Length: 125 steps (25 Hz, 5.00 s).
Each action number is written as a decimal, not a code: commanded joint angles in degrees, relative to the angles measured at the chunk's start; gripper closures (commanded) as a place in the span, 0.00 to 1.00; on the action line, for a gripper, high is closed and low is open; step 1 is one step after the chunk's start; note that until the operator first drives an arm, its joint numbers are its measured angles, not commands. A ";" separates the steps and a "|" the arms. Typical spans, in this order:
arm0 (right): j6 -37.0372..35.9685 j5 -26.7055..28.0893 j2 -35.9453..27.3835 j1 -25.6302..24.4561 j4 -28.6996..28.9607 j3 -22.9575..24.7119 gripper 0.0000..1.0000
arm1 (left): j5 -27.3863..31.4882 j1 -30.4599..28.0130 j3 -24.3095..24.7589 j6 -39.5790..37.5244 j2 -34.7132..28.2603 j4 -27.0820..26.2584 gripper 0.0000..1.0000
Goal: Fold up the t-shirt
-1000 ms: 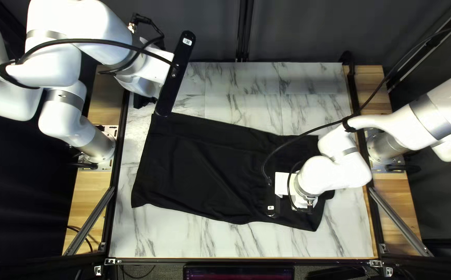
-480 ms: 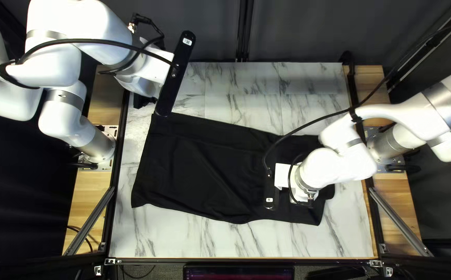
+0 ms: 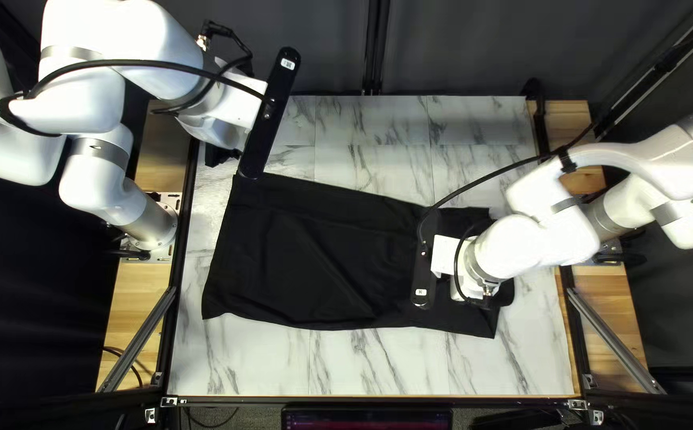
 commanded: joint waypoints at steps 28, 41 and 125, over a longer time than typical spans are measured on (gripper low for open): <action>-1.26 6.36 -10.62 -6.15 -3.29 5.39 1.00 | 0.00 0.00 0.00 0.00 0.00 0.00 0.00; -8.02 2.33 -13.65 -12.80 -1.42 12.47 1.00 | 0.00 0.00 0.00 0.00 0.00 0.00 0.00; -26.39 -9.59 -15.27 -10.87 9.70 24.55 0.00 | 0.00 0.00 0.00 0.00 0.00 0.00 0.00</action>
